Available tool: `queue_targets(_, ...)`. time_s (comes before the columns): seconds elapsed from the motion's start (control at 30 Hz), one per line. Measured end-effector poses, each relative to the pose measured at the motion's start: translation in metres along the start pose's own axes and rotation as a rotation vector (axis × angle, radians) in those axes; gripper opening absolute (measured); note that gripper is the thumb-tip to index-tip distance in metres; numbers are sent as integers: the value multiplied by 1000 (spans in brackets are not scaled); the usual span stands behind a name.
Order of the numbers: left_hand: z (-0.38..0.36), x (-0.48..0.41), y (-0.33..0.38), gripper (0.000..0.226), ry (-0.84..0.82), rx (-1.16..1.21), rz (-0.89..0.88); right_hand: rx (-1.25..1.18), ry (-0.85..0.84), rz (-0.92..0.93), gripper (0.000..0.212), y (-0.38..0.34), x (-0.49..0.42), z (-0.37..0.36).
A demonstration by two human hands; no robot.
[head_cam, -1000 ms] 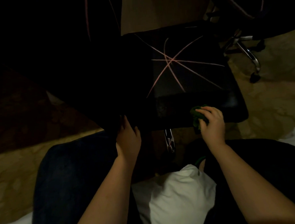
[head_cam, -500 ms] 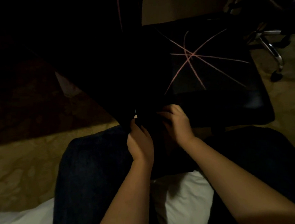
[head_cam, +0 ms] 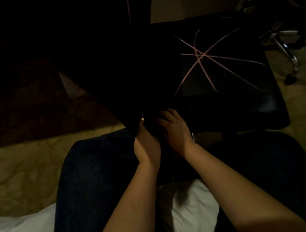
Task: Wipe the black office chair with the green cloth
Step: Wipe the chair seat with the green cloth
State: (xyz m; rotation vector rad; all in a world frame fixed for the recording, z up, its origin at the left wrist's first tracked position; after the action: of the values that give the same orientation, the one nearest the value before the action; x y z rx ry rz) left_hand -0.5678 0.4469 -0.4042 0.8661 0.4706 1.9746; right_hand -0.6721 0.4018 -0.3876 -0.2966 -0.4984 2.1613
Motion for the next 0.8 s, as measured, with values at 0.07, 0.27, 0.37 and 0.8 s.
queue_targets(0.07, 1, 0, 3, 42, 22, -104, 23, -47, 28, -51, 32, 10, 10, 6)
queue_targets(0.27, -4, 4, 7, 45, 3, -170, -20, -18, 58, -162, 38, 49, 49, 27)
queue_targets(0.37, -6, 4, 8, 46, -7, -212, -50, -10, 100, -249, 44, 72, 73, 39)
queue_targets(0.8, -7, 2, 10, 37, 57, -174, -39, -59, 304, -478, 40, 120, 110, 61)
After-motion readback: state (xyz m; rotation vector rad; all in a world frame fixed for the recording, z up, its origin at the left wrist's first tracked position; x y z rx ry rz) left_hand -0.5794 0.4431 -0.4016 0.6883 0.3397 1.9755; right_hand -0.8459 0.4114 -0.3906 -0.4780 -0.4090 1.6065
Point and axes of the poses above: each hand's wrist, its own x-axis away from the middle knuckle, its own z-axis out of the back of the hand, y = z × x, the point moved 5 cm from there along -x, towards the middle knuckle, and after that the axes turned 12 degrees about -y, right-handed, at the moved point
